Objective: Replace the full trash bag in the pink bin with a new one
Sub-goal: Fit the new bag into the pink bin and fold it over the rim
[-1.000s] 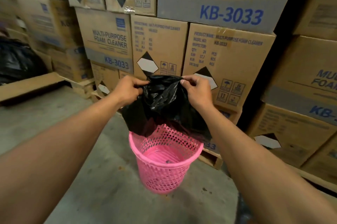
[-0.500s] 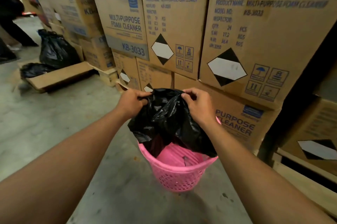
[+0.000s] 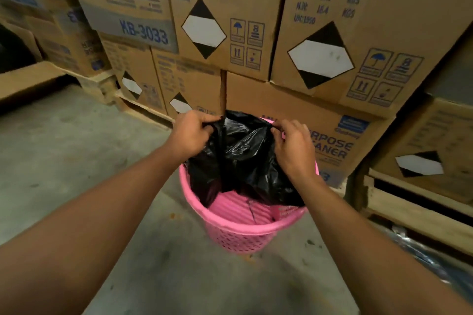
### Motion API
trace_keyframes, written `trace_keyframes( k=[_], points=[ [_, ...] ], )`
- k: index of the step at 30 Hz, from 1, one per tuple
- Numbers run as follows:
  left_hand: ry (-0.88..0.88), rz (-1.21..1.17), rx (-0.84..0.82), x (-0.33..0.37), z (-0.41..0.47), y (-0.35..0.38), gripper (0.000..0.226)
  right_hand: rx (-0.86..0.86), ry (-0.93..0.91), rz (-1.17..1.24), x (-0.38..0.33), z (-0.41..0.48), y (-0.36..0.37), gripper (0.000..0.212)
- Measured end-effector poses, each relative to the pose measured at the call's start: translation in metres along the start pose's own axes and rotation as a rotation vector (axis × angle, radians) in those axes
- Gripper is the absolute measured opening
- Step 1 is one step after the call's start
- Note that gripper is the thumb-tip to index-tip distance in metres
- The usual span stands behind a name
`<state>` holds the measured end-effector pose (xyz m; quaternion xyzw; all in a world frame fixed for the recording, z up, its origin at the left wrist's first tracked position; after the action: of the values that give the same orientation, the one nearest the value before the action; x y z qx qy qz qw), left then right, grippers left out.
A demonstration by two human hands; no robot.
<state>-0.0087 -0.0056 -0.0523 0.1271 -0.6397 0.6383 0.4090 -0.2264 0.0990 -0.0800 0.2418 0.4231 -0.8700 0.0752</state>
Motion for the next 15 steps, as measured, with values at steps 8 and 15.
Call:
trace_keyframes(
  k=[8, 15],
  points=[
    [0.203, 0.334, -0.294, -0.013, 0.015, 0.007, 0.035, -0.268, 0.158, -0.227, -0.009, -0.007, -0.003, 0.014],
    [0.387, 0.229, -0.268, -0.023, 0.024, -0.002, 0.023, -0.343, 0.402, -0.072, -0.020, 0.005, -0.007, 0.018]
  ],
)
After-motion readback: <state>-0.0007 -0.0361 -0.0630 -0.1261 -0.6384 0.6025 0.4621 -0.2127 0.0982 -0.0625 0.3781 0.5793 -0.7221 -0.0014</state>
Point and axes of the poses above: each hand's wrist, its own z-axis towards the middle knuckle, its own y-axis out of the palm, x = y × z, the point moved 3 cm from there along z, towards the middle knuckle, and after that the axes turned 2 degrees about -y, right-handed, at the moved point
